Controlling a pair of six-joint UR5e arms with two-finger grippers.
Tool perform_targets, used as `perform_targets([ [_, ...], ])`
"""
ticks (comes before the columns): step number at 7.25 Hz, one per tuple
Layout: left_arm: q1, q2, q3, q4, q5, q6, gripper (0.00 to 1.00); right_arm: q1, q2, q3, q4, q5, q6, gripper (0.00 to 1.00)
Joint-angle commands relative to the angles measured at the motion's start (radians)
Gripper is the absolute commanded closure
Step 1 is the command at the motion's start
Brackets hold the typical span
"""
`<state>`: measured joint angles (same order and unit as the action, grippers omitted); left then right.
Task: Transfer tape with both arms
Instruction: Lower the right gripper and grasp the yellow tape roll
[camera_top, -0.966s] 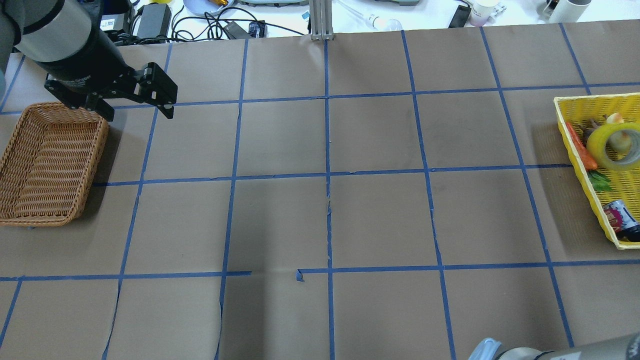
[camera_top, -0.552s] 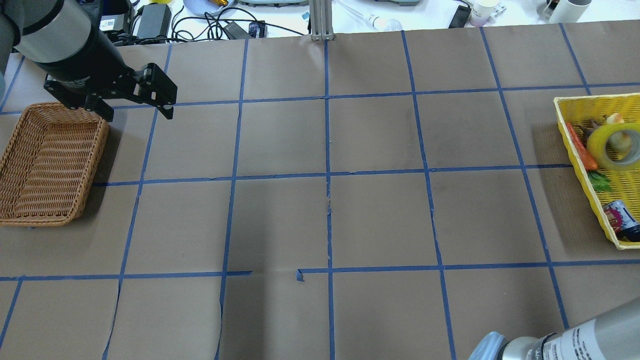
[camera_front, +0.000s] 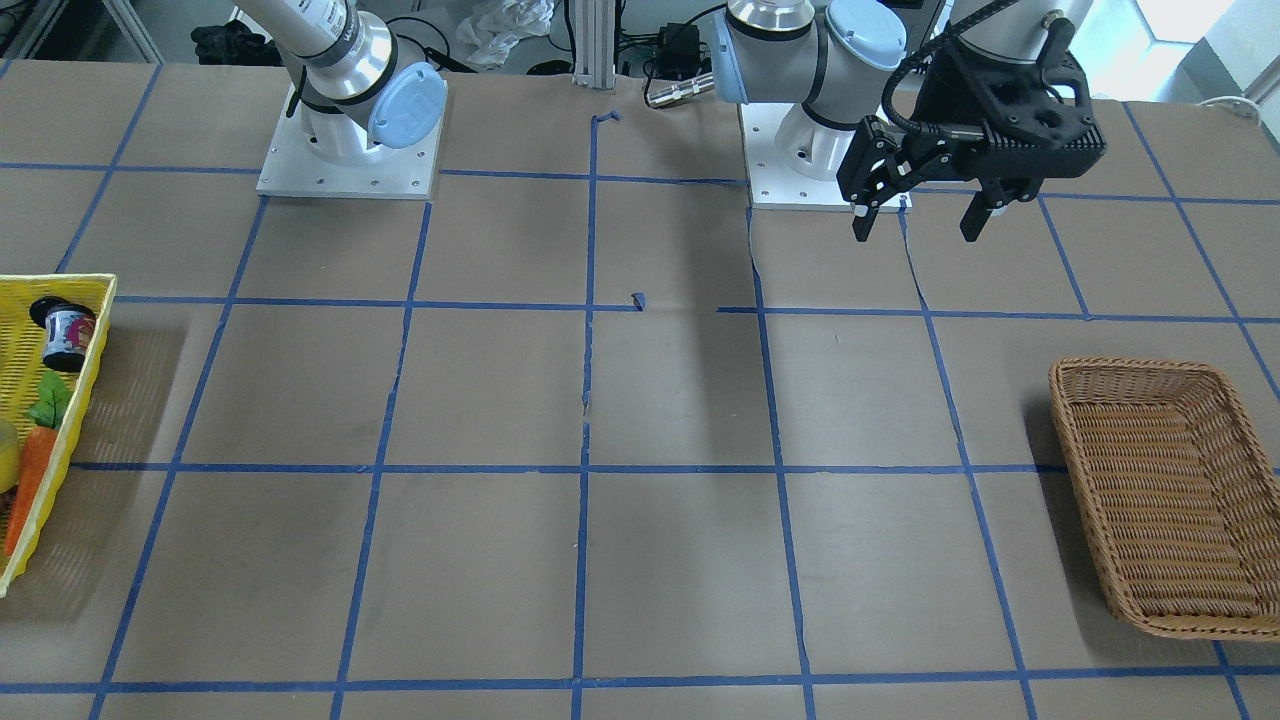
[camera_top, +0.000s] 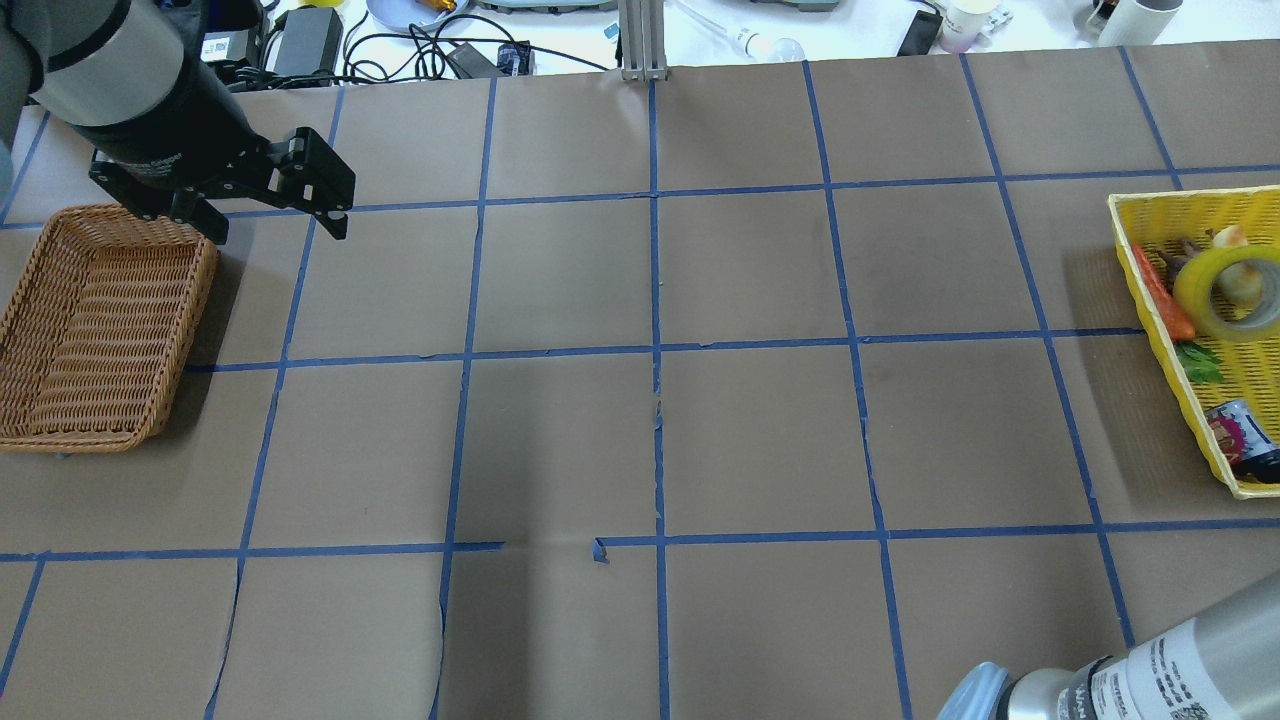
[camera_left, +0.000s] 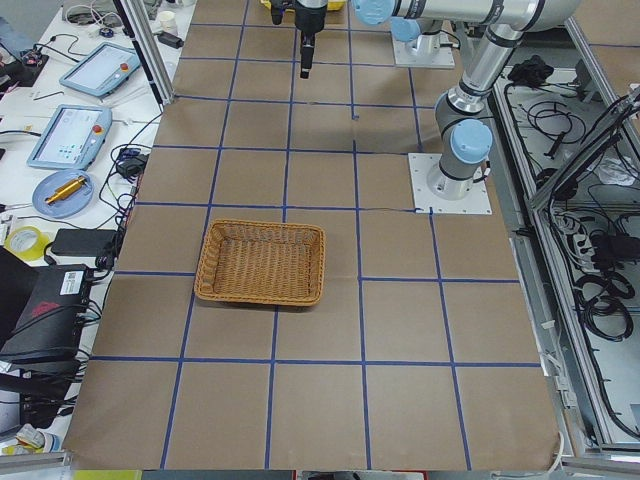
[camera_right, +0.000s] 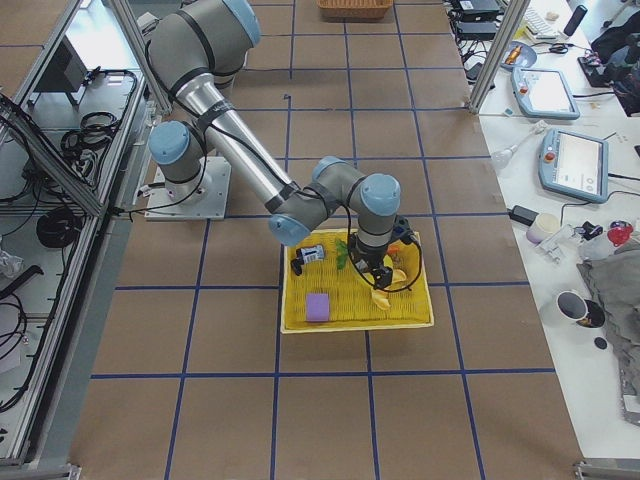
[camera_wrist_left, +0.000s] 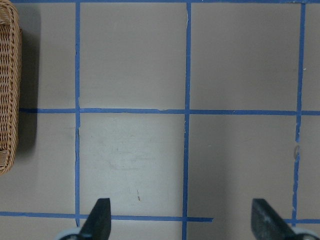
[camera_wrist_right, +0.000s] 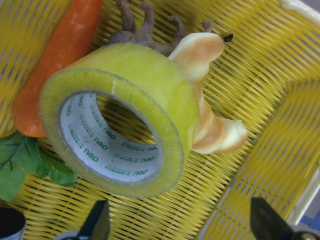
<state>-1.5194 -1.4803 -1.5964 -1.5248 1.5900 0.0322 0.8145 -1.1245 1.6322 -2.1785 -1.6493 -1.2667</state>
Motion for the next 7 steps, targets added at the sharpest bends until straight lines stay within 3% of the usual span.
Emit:
perform_targets([
  [1, 0.001, 0.0, 0.0, 0.0, 0.001, 0.0, 0.0, 0.0, 0.031, 0.001, -0.001, 0.002, 0.027, 0.02],
  [2, -0.001, 0.0, -0.002, 0.0, 0.001, 0.0, 0.0, 0.0, 0.035, 0.0, -0.003, 0.002, 0.029, 0.13],
  [3, -0.001, 0.002, -0.002, 0.0, 0.001, 0.0, 0.0, 0.0, 0.038, -0.002, -0.003, 0.0, 0.027, 0.49],
  [4, -0.001, 0.002, -0.002, 0.0, 0.001, 0.0, 0.0, 0.0, 0.038, -0.002, -0.003, -0.001, 0.029, 0.62],
  [6, -0.001, 0.002, -0.004, 0.0, 0.001, 0.0, 0.0, 0.0, 0.025, -0.008, -0.001, -0.006, 0.035, 1.0],
  [7, -0.001, 0.002, -0.004, 0.0, -0.001, 0.0, 0.0, 0.006, -0.004, -0.006, 0.02, -0.083, 0.033, 1.0],
])
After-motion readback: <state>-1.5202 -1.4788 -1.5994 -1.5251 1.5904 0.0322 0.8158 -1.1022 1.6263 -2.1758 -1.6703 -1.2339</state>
